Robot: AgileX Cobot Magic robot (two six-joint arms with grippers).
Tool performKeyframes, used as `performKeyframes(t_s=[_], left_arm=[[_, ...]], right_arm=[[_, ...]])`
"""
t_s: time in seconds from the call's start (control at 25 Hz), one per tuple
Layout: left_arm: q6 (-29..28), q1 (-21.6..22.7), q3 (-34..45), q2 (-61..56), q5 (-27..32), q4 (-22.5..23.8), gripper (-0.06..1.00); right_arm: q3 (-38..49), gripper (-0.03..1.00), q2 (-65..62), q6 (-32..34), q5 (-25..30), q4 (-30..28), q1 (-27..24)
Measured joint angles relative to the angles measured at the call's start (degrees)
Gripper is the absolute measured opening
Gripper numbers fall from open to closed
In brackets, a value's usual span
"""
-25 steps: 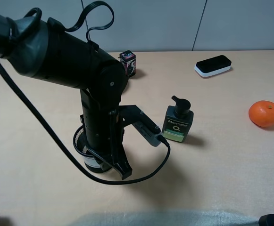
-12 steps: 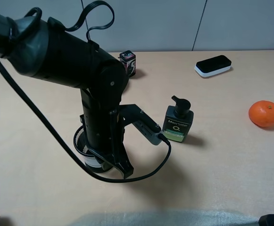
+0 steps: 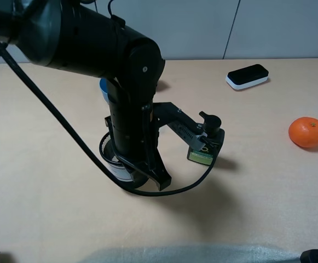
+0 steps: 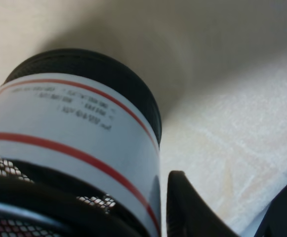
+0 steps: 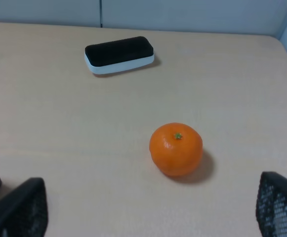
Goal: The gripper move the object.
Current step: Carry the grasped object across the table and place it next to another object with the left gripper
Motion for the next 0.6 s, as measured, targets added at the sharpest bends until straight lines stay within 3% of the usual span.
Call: performKeyframes(t_s=[0.2,0.6], left_arm=[[-0.2,0.0,-2.4,0.0,3.2,2.4,0.09],[-0.5,1.4,-8.2,0.0,8.3,2.9,0.09]], right_arm=[[0.0,0.64,0.0,0.0,0.0,0.0,0.0],[0.0,0.64,0.0,0.0,0.0,0.0,0.0]])
